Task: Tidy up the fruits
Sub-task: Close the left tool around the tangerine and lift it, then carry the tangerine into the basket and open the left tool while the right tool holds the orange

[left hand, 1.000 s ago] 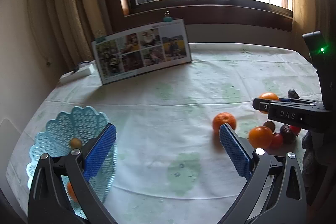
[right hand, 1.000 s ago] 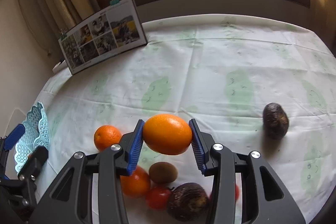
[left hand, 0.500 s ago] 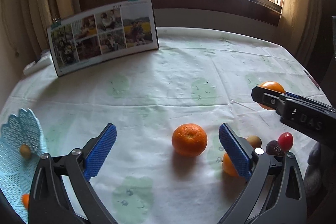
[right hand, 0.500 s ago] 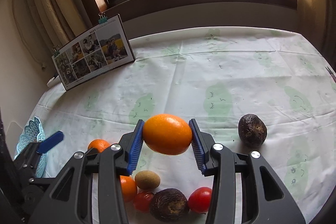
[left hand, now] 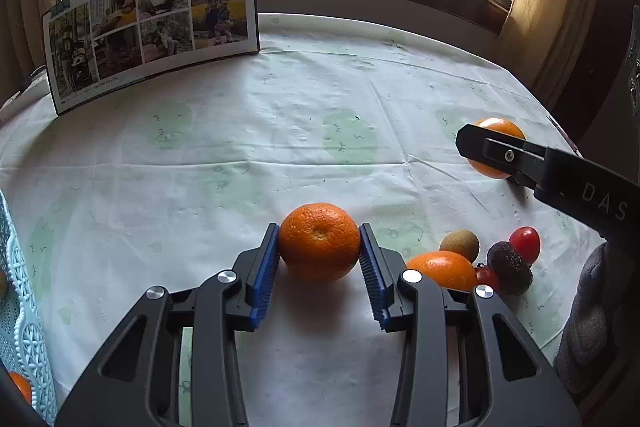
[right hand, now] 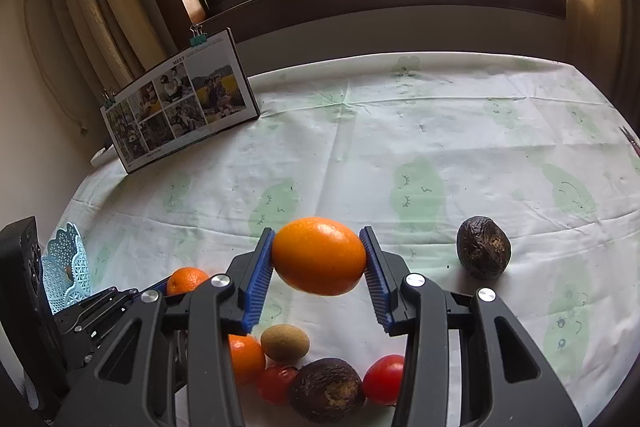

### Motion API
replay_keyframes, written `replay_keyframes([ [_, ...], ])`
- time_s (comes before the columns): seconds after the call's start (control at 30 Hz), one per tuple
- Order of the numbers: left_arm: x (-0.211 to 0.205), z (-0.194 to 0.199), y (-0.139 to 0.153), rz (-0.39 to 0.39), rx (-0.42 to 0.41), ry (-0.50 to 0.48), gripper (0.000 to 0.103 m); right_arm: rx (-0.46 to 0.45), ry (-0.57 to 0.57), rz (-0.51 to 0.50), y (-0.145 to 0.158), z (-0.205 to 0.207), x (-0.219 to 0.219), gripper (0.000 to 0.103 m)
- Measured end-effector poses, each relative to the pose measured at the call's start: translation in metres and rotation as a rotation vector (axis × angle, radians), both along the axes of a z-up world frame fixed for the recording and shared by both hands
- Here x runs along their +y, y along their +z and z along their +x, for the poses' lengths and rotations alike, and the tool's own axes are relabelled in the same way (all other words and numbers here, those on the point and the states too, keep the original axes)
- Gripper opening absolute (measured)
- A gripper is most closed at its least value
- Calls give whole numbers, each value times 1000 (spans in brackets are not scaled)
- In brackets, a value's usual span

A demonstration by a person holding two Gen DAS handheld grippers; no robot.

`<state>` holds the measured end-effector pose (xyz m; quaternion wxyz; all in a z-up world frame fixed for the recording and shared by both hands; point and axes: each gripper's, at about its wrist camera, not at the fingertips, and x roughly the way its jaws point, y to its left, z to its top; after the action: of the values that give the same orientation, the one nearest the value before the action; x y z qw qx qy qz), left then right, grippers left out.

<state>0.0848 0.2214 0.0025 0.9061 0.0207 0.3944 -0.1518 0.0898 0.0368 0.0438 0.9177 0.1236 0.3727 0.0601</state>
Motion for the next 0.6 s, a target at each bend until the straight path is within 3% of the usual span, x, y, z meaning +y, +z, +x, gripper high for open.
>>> replay_keyframes([
  [0.33,5,-23,21,74,-154,86,41,-28,6,14,5,-5,3,43],
  [0.6,34,-44,47,55,-243,212,41,-71,24,-12,10,-13,14,43],
])
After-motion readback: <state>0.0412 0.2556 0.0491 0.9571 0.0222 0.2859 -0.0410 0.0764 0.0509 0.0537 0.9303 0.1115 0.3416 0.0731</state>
